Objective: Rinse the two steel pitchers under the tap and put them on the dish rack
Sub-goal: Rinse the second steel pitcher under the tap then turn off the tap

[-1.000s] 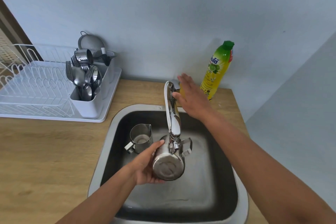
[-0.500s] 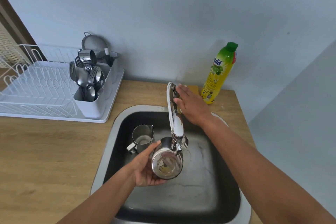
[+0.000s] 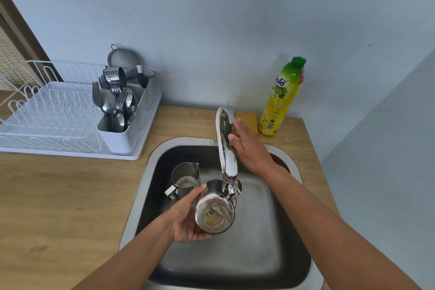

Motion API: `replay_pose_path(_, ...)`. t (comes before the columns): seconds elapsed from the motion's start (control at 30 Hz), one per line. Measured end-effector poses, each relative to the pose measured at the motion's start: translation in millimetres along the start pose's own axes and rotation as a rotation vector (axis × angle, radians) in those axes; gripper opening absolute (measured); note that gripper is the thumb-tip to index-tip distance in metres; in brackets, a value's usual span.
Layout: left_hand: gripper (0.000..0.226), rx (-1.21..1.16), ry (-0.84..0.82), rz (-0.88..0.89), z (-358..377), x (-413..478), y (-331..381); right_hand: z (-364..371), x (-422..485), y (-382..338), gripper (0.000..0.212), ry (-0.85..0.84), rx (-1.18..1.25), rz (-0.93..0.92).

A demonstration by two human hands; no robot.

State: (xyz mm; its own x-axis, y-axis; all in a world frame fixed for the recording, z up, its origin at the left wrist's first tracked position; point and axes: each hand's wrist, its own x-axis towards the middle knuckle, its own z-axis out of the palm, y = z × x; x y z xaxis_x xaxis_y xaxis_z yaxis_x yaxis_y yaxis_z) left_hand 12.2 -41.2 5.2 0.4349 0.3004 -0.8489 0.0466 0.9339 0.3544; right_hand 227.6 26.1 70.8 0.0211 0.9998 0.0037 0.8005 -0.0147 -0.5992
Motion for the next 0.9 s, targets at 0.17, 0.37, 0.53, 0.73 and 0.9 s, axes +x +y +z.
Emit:
replay_pose_path(0.17,0.08,0.072,0.036,0.075,0.8,-3.1,-1.6,24.9,-39.4,28.8,0.058,-0.012,0.262,0.407)
replay_pose_path(0.37,0.052,0.277,0.182,0.292,2.4,-2.5,-12.2,44.6,-98.0,33.3,0.049,-0.309,0.718,0.726)
replay_pose_path(0.53,0.052,0.369,0.156,0.388,1.3,5.0,-22.6,61.4,-121.7,37.5,0.033,-0.246,0.974,0.895)
replay_pose_path(0.73,0.068,0.312,0.059,0.418,-12.6,11.9,-36.9,63.8,-143.6,41.8,0.024,-0.273,1.196,0.935)
replay_pose_path(0.9,0.062,0.044,0.246,0.413,-28.1,10.8,-39.3,64.1,-155.1,42.7,0.025,-0.175,1.088,0.852)
